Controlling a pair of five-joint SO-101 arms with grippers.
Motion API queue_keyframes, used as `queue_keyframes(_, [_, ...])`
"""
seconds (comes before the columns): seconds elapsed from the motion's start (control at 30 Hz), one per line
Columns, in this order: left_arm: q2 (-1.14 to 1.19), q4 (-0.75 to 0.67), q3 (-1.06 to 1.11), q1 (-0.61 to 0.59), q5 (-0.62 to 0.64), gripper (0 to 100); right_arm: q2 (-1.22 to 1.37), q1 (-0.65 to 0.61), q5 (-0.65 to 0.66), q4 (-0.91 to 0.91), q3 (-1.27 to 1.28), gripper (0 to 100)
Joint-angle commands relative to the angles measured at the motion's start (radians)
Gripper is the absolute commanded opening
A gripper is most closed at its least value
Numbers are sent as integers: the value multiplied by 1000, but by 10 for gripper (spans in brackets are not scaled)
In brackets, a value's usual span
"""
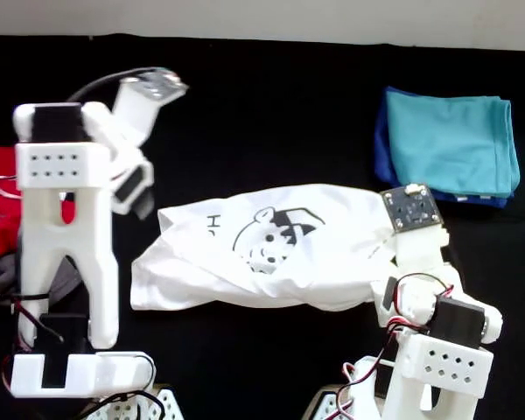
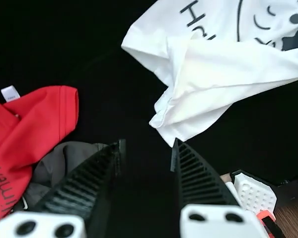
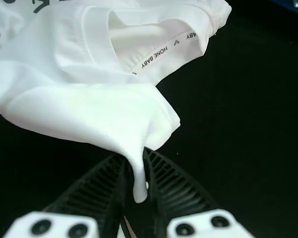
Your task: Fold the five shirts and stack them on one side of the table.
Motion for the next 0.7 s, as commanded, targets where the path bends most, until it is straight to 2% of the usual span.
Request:
queue_keyframes(0.0, [1, -110, 1, 105, 74, 161, -8, 47, 54, 10, -1, 6])
queue_keyframes(0.17, [176, -330, 62, 232, 169, 161, -8, 137, 112, 12, -1, 6])
queue_keyframes(0.33, [390, -377, -61, 294, 239, 161, -8, 151, 117, 13, 12, 6])
queue_keyframes(0.5, [619, -394, -143, 251, 255, 160, -10, 156, 117, 15, 68, 6])
queue_keyframes(0.67, [671, -262, -206, 124, 250, 160, -10, 156, 117, 15, 65, 6])
